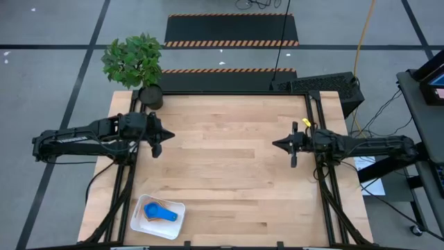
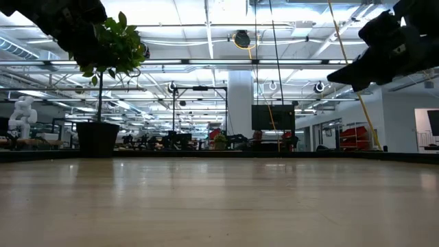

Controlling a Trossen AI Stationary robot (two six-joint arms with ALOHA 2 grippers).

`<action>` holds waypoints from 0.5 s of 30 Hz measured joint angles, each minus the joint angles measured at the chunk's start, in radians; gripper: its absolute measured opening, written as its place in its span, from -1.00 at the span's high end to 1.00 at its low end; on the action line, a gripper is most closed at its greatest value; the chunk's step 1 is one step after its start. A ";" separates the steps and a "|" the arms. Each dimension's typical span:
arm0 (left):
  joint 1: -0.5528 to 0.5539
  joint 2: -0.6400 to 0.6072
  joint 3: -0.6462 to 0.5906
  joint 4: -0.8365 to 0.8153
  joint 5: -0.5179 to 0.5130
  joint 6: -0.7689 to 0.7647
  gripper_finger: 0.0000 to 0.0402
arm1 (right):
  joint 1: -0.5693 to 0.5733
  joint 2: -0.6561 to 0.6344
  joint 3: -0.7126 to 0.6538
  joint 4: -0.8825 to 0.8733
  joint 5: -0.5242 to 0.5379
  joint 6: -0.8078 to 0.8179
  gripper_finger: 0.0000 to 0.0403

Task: Nest measuring cups in basket
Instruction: Return to Home Position

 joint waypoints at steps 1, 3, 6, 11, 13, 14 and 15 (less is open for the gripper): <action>0.000 0.000 0.000 -0.012 0.000 0.000 0.91 | 0.007 0.000 -0.008 0.002 0.000 0.005 1.00; 0.000 0.000 0.000 -0.034 0.000 -0.001 0.91 | 0.020 0.000 -0.020 0.006 0.002 0.019 1.00; 0.000 0.000 0.000 -0.052 0.000 -0.004 0.97 | 0.036 0.000 -0.031 0.005 0.003 0.020 1.00; 0.000 0.000 0.000 -0.059 -0.001 -0.011 0.95 | 0.055 -0.003 -0.047 0.007 0.005 0.036 1.00; 0.000 0.000 0.000 -0.059 -0.001 -0.014 0.91 | 0.060 -0.007 -0.058 0.007 0.006 0.055 1.00; 0.000 0.000 0.000 -0.059 -0.001 -0.014 0.91 | 0.064 -0.012 -0.064 0.007 0.005 0.065 1.00; 0.000 0.000 0.000 -0.059 -0.001 -0.014 0.90 | 0.069 -0.018 -0.069 0.006 0.005 0.070 1.00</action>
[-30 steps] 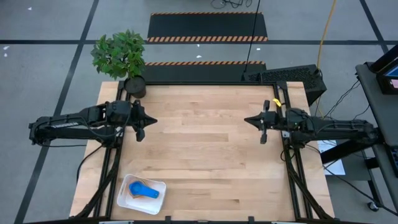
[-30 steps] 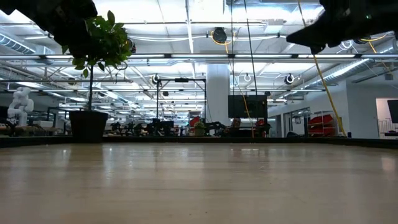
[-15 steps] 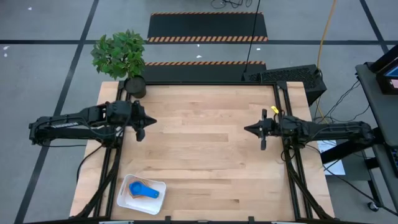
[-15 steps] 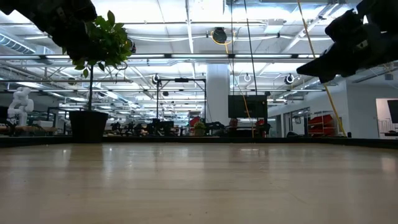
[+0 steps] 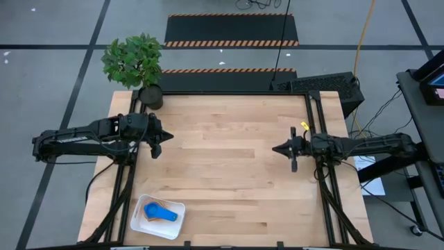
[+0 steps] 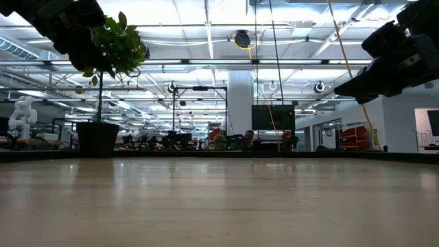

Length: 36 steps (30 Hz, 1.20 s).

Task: Nest measuring cups in basket
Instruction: Return to Home Position

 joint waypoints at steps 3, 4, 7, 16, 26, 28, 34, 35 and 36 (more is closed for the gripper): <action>0.000 0.000 0.000 0.000 0.000 0.006 0.92 | 0.014 -0.036 -0.013 0.000 -0.002 0.001 1.00; 0.000 0.000 0.000 -0.001 0.000 0.011 0.93 | 0.017 -0.052 -0.018 0.001 -0.003 0.000 1.00; 0.000 0.000 0.000 -0.005 -0.001 0.029 0.98 | 0.024 -0.106 -0.036 0.001 -0.003 0.001 1.00; 0.036 -0.014 0.000 -0.006 -0.002 0.035 0.92 | 0.025 -0.273 -0.051 -0.043 -0.005 -0.020 1.00; 0.088 -0.047 0.000 -0.008 -0.001 0.043 0.91 | 0.024 -0.335 -0.053 -0.055 -0.003 -0.033 1.00; 0.092 -0.053 0.000 -0.008 -0.001 0.038 0.91 | 0.024 -0.334 -0.053 -0.064 0.004 -0.042 1.00; 0.092 -0.061 0.000 -0.006 0.009 0.036 0.98 | 0.023 -0.335 -0.054 -0.057 0.018 -0.051 1.00; 0.092 -0.064 0.000 -0.006 0.013 0.037 0.97 | 0.023 -0.335 -0.055 -0.045 0.018 -0.051 1.00; 0.092 -0.065 0.000 -0.006 0.017 0.042 0.96 | 0.023 -0.335 -0.055 -0.031 0.020 -0.051 1.00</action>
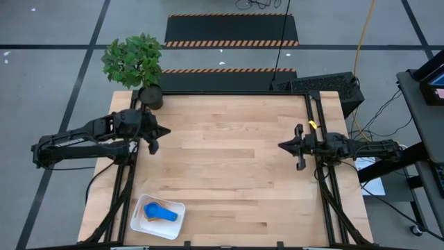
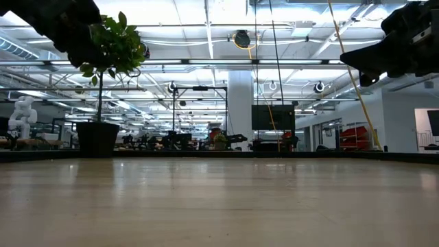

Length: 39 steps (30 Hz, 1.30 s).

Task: Nest measuring cups in basket
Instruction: Return to Home Position

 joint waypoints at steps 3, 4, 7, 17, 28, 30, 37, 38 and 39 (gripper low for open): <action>0.000 0.000 0.000 0.001 0.020 0.031 0.93 | 0.000 0.000 0.000 0.048 0.006 0.000 1.00; 0.000 0.000 0.000 0.001 0.029 0.044 0.93 | 0.000 0.000 0.000 0.066 0.006 0.000 1.00; 0.000 0.000 -0.014 0.015 0.076 0.081 0.96 | 0.000 0.000 0.000 0.082 0.005 0.000 1.00; 0.000 -0.059 -0.167 0.114 0.178 0.094 0.98 | 0.000 0.000 0.000 0.087 0.001 0.000 1.00; 0.000 -0.157 -0.321 0.276 0.178 0.096 0.97 | 0.000 0.000 0.000 0.091 0.002 0.000 1.00; 0.000 -0.164 -0.347 0.319 0.178 0.085 0.98 | 0.000 0.000 0.000 0.091 0.001 0.000 1.00; -0.019 -0.164 -0.442 0.449 0.165 0.019 0.99 | 0.000 0.000 0.000 0.091 0.001 0.000 1.00; -0.030 -0.165 -0.454 0.465 0.154 0.012 0.99 | 0.000 0.000 0.000 0.091 0.001 0.000 1.00; -0.041 -0.164 -0.465 0.484 0.143 0.009 0.99 | 0.000 0.000 0.000 0.091 0.001 0.000 1.00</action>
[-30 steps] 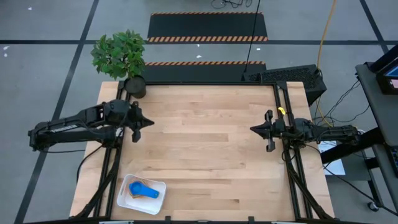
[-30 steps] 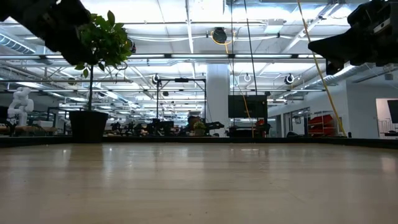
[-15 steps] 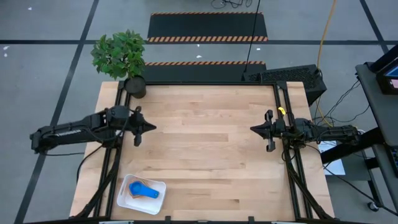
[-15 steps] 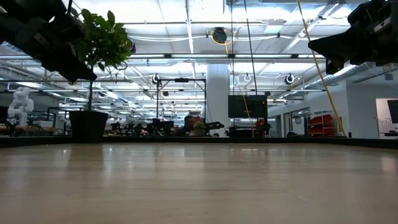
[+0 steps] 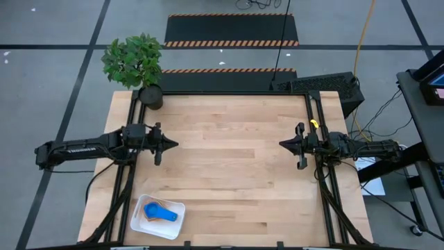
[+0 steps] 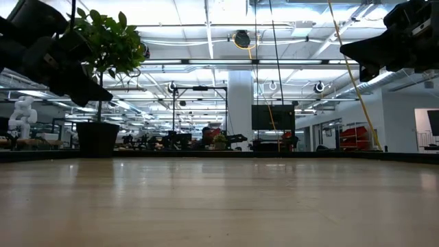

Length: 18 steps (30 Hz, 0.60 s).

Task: Nest measuring cups in basket
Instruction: Return to Home Position

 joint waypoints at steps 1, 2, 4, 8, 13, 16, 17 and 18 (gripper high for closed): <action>-0.013 0.000 -0.009 0.021 -0.014 0.000 0.99 | 0.000 0.000 0.000 0.000 0.000 0.000 1.00; -0.028 0.000 -0.020 0.040 -0.027 -0.001 0.99 | 0.000 0.000 0.000 0.000 0.000 0.000 1.00; -0.059 -0.001 -0.040 0.065 -0.067 -0.013 0.99 | 0.000 0.000 0.000 0.000 0.000 0.000 1.00; -0.134 0.000 -0.098 0.134 -0.156 -0.071 0.99 | 0.000 0.000 0.000 0.000 0.000 0.000 1.00; -0.226 0.000 -0.125 0.150 -0.204 -0.085 0.99 | 0.000 0.000 0.000 0.000 0.000 0.000 1.00; -0.270 -0.008 -0.124 0.141 -0.203 -0.078 1.00 | 0.000 0.000 0.000 0.000 0.000 0.000 1.00; -0.284 -0.015 -0.124 0.141 -0.203 -0.077 1.00 | 0.000 0.000 0.000 0.000 0.000 0.000 1.00; -0.295 -0.025 -0.124 0.139 -0.203 -0.077 1.00 | 0.000 0.000 0.000 0.000 0.000 0.000 1.00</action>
